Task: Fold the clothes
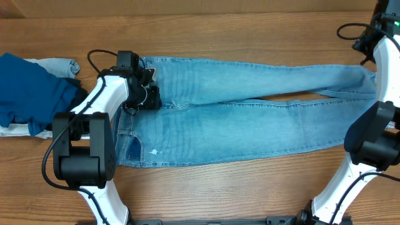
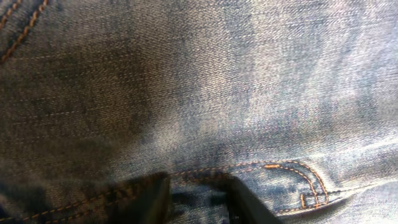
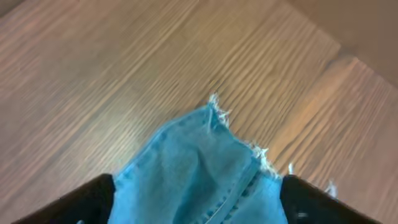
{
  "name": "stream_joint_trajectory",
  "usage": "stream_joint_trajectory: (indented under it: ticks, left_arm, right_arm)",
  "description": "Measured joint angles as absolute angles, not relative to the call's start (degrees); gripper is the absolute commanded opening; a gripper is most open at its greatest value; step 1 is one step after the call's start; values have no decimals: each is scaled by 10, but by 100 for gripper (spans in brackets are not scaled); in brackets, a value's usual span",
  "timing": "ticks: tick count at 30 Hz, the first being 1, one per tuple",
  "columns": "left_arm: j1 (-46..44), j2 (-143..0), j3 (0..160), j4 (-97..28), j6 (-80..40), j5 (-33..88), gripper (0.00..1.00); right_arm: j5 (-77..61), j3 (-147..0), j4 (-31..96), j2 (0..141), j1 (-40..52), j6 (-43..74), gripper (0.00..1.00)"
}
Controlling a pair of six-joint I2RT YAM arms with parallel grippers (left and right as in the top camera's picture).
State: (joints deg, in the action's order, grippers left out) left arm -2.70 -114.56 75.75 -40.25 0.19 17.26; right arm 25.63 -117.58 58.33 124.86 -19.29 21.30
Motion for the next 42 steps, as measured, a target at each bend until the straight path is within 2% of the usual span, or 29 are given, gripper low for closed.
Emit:
stream_joint_trajectory:
  ticks: [4, 7, 10, 11, 14, 15, 18, 20, 22, 26, 31, 32, 33, 34, 36, 39, 42]
  left_arm:
    - [-26, -1147, 773, -405, 2, 171, 43]
    - [-26, -1154, 828, -405, 2, 169, 48]
    - [-26, -1154, 861, -391, 4, 164, 66]
    - [-26, -1154, 861, -385, 4, 158, 66]
    - [-26, -1154, 862, -328, -1, 156, 39]
    - [-26, -1154, 862, -315, -7, 162, 35]
    - [-30, -1170, 864, -299, -15, 172, 27]
    - [-35, -1202, 865, -300, -15, 174, 25]
    - [-38, -1248, 870, -302, -15, 182, 25]
    - [-37, -1252, 874, -303, -15, 185, 26]
    - [-37, -1252, 875, -306, -15, 187, 27]
    - [-37, -1252, 875, -306, -15, 187, 27]
    - [-37, -1252, 875, -306, -15, 188, 27]
    - [-37, -1252, 875, -306, -15, 188, 27]
    - [-37, -1252, 876, -311, -15, 189, 28]
    - [-37, -1252, 878, -316, -15, 190, 29]
    - [-37, -1252, 878, -316, -15, 191, 31]
  right_arm:
    - [122, -1120, 586, 1249, -230, 222, 85]
    - [67, -1101, 588, 1249, -234, 219, 90]
    - [32, -1101, 599, 1249, -216, 210, 94]
    - [22, -1100, 604, 1249, -212, 207, 94]
    - [-13, -1100, 627, 1249, -209, 202, 91]
    - [-21, -1100, 639, 1249, -209, 200, 87]
    - [-41, -1099, 703, 1249, -209, 197, 87]
    - [-43, -1091, 707, 1249, -209, 199, 84]
    - [-47, -1058, 698, 1249, -209, 212, 75]
    - [-71, -996, 629, 1249, -209, 234, 68]
    - [-86, -982, 517, 1249, -210, 250, 36]
    - [-87, -981, 497, 1249, -210, 251, 25]
    - [-88, -981, 454, 1249, -210, 253, 25]
    - [-91, -980, 431, 1249, -210, 251, 35]
    - [-104, -981, 416, 1249, -212, 243, 42]
    - [-120, -982, 453, 1249, -238, 232, 67]
    - [-147, -982, 463, 1249, -320, 227, 75]
